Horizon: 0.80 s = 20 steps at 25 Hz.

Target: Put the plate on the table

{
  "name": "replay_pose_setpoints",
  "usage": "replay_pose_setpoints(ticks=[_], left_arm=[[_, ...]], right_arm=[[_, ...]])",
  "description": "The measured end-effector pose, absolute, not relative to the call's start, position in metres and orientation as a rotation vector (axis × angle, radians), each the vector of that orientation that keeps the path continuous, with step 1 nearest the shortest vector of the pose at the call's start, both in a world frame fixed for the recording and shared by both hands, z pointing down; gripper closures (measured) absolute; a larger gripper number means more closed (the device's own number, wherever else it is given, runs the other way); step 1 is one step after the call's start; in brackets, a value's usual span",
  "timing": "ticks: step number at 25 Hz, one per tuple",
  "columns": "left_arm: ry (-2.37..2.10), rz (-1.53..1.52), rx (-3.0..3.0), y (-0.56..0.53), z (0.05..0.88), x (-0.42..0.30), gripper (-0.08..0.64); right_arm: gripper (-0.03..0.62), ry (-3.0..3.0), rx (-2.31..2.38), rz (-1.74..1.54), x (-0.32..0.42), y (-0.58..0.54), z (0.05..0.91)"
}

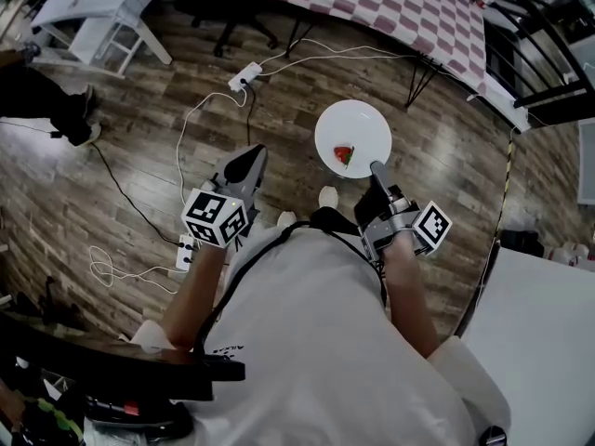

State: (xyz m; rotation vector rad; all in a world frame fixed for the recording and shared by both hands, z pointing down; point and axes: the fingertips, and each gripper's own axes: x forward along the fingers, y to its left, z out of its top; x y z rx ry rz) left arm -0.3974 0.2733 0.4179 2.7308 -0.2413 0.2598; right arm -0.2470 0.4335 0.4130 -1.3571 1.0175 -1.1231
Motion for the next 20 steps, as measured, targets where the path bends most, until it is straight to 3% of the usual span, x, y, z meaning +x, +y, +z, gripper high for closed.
replay_pose_setpoints(ticks=[8, 20], left_arm=[[-0.261, 0.266, 2.721, 0.266, 0.42, -0.399, 0.556], [-0.314, 0.276, 2.721, 0.231, 0.419, -0.345, 0.557]], right_arm=[[0.572, 1.031, -1.342, -1.134, -0.244, 0.419, 0.411], [0.572, 1.047, -1.304, -1.183, -0.19, 0.38, 0.42]])
